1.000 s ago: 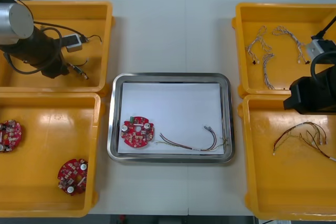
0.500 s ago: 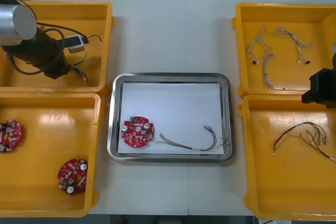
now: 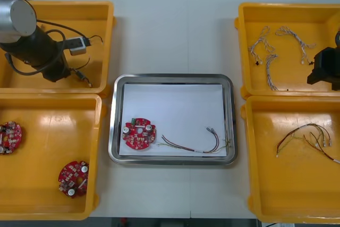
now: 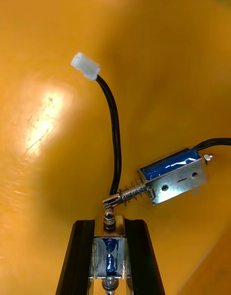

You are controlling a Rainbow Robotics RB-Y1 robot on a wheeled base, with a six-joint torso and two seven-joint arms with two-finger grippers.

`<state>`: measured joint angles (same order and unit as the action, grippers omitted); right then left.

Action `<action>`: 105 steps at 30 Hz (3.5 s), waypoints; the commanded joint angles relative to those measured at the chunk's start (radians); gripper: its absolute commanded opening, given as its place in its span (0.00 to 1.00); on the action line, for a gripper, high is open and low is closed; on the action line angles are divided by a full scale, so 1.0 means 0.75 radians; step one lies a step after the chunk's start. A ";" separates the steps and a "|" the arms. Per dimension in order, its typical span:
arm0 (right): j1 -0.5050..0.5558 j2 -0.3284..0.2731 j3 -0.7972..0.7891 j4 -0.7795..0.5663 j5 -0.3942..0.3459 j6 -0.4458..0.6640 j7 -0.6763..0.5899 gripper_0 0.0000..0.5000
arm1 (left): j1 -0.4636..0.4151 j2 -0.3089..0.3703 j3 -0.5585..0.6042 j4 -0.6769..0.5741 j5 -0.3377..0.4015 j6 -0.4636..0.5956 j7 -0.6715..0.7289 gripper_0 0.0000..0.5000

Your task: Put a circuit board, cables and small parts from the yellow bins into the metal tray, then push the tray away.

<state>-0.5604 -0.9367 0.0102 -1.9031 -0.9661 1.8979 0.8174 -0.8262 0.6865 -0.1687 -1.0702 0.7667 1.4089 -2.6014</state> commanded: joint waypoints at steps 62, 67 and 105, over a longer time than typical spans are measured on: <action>-0.343 0.376 0.367 0.907 0.360 -0.587 0.610 1.00 | 0.198 -0.073 -0.027 -1.293 -0.051 0.681 1.777 0.00; -0.310 0.384 0.365 0.907 0.392 -0.624 0.614 1.00 | 0.214 -0.124 -0.119 -1.338 -0.139 0.681 1.957 0.00; -0.298 0.410 0.373 0.907 0.431 -0.673 0.632 1.00 | 0.214 -0.322 -0.468 -1.167 -0.511 0.535 2.452 0.00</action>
<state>-0.7872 -0.6458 0.2758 -1.2119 -0.6546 1.4019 1.2513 -0.6735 0.4769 -0.5004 -1.9610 0.4089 1.8412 -0.8501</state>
